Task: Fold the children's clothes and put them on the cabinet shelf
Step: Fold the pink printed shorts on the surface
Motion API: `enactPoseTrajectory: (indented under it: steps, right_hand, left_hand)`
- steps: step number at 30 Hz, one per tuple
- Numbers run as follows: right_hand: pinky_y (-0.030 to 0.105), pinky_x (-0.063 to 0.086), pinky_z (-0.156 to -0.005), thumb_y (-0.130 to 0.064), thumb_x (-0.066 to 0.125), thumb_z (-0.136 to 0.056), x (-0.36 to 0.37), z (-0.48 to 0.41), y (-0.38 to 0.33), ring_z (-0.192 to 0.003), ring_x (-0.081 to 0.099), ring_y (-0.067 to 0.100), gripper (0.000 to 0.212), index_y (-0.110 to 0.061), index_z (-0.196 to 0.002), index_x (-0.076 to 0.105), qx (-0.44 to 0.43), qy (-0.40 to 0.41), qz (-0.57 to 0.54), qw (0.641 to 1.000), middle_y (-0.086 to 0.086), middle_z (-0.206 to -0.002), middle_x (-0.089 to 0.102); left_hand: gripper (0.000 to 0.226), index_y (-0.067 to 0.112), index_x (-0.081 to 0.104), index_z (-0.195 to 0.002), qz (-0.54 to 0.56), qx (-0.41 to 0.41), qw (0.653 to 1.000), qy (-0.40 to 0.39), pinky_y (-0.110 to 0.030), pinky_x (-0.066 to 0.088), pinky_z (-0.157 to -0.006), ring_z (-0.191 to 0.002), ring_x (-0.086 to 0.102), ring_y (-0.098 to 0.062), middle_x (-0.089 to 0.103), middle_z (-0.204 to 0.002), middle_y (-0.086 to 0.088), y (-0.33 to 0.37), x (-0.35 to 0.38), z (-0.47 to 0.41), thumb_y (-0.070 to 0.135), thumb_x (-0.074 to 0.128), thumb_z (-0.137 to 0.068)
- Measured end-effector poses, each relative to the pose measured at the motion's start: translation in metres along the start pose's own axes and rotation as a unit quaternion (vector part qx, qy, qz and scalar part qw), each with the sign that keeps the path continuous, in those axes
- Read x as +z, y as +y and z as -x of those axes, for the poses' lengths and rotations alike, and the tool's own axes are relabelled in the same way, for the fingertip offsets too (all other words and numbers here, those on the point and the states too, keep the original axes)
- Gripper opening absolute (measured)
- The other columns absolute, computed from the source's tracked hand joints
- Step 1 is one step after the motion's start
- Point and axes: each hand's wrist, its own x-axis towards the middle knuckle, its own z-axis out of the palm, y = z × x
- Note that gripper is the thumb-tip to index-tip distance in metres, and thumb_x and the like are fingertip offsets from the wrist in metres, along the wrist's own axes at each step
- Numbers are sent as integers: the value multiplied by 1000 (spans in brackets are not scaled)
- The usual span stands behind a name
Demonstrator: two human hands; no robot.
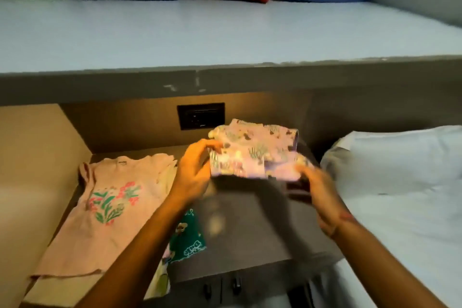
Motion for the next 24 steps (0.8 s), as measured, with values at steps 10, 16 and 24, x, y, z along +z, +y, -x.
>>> enactPoseTrajectory:
  steps: [10,16,24]
  right_hand:
    - [22,51,-70,-47,64,-87,-74,55,129,-88,56,2,21,-38,-105,59,-143,67,485,860,-23,-96,60]
    - [38,54,-80,-33,77,-78,-77,53,162,-108,61,24,50,-27,-125,61,-308,-66,637,703,-1,-127,63]
    - [28,47,-76,-18,72,-82,-70,69,165,-93,61,19,22,-23,-103,71,-355,-26,544,760,-4,-104,71]
  left_hand:
    - [46,33,60,-122,-245,-66,923,-290,-39,20,-115,-140,26,-12,49,-143,9,-59,34,98,28,52,-77]
    - [42,42,62,-119,-330,11,869,-368,-43,33,-108,-136,34,-12,46,-143,12,-63,26,111,59,57,-81]
    - [19,28,66,-94,-340,58,889,-301,-39,43,-94,-117,53,-16,64,-119,6,-46,24,118,41,56,-84]
